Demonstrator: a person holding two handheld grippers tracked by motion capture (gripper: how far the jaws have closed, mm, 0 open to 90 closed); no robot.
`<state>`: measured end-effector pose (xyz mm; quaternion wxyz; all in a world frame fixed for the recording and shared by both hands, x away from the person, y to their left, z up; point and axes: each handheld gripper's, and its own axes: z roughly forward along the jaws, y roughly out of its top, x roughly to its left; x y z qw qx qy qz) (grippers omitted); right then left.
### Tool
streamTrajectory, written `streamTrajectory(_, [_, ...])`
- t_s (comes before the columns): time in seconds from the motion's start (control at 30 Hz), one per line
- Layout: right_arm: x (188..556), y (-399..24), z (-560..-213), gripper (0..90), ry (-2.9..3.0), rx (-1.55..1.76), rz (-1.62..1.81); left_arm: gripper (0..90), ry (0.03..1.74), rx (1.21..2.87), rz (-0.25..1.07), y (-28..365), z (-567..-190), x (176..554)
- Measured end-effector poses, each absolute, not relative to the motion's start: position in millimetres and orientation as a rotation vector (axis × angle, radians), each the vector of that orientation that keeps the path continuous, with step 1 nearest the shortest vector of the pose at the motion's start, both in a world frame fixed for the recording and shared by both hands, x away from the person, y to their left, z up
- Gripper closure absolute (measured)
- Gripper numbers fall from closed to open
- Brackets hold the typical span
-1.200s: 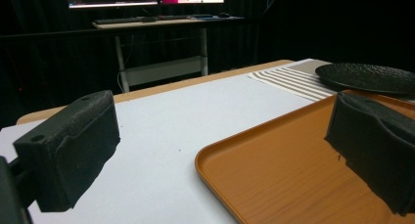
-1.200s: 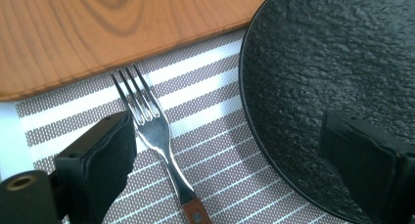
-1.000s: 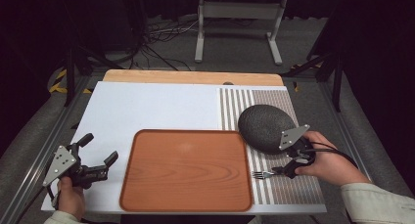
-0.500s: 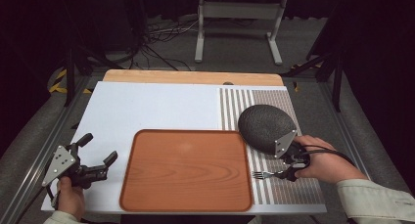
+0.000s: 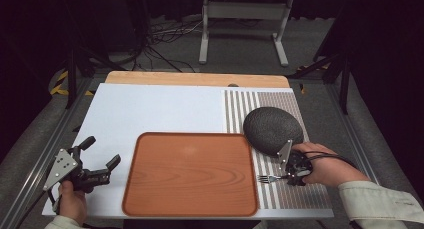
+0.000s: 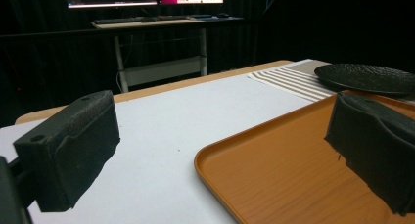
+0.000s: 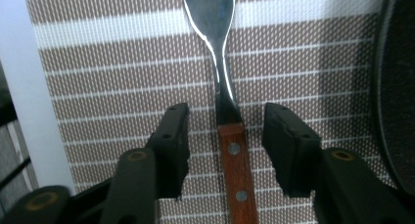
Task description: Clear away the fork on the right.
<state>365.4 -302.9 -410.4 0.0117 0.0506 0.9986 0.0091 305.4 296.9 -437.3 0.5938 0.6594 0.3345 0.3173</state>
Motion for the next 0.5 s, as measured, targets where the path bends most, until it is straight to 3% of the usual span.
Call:
streamTrajectory(0.33, [367.9,-297.9,-413.5,76.1,3.120,0.017,-0.139,0.2,0.775,1.538,0.733,296.6,-437.5,305.2])
streamTrajectory(0.5, [367.4,-297.9,-413.7,77.7,3.114,-0.028,-0.141,0.2,0.775,1.540,0.734,296.9,-437.5,305.2])
